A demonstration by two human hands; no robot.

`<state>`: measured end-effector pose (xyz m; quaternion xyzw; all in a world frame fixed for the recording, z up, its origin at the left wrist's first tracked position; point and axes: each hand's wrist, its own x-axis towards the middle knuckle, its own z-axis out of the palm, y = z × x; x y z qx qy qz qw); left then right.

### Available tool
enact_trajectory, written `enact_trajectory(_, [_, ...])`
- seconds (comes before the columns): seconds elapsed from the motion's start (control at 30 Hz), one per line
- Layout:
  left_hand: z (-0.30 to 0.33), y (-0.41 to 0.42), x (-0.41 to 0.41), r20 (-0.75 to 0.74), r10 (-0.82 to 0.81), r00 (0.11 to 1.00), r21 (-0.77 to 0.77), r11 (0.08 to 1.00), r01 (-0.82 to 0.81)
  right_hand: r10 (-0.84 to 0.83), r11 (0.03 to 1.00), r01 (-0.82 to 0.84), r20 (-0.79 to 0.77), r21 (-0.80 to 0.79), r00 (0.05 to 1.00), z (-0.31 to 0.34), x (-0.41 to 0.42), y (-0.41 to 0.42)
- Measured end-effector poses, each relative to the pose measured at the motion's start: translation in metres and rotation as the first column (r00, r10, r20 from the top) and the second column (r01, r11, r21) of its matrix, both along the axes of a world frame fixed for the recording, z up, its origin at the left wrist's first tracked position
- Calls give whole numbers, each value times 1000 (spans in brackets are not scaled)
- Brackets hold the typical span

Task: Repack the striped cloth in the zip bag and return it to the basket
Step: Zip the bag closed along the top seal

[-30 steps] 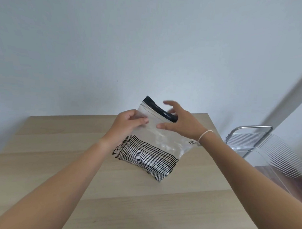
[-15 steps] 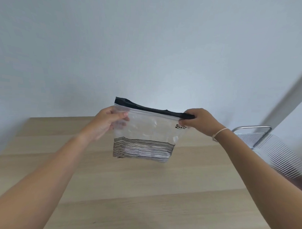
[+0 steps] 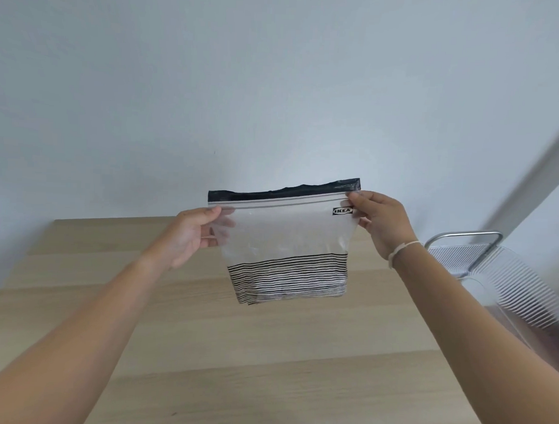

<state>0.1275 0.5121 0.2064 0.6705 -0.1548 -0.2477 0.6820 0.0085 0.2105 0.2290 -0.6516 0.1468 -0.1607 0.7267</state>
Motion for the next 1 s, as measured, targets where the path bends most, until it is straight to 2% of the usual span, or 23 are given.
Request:
enact_trajectory(0.1, [3,10,4,25,-47,999,89,995,44,19,999,-18,16,-46,1000,5,-3,1])
enact_trajectory(0.17, [14,9,5,143,-66,988,216,976,34,57,992,-56,7,-118,998,10,-5,4])
enact_trajectory(0.27, [37,-12,-1,392,-185,901,447,894,-10,123,977,-118,17,-180,992,18,-5,17])
enact_trajectory(0.37, [51,-41,-14,444,-338,830,540,840,53,199,954,-186,29,-236,980,26,-3,35])
enact_trajectory(0.53, [58,-70,-26,475,-441,762,556,821,129,206,949,-185,58,-255,977,32,-3,52])
enact_trajectory(0.67, [57,-75,-35,441,-409,799,535,834,131,179,955,-161,52,-249,982,28,-5,55])
enact_trajectory(0.8, [56,-74,-39,431,-316,845,437,893,110,181,966,-169,48,-196,982,23,-7,53])
enact_trajectory(1.0, [55,-70,-40,428,-286,857,404,909,102,212,956,-207,3,-208,977,18,-7,50])
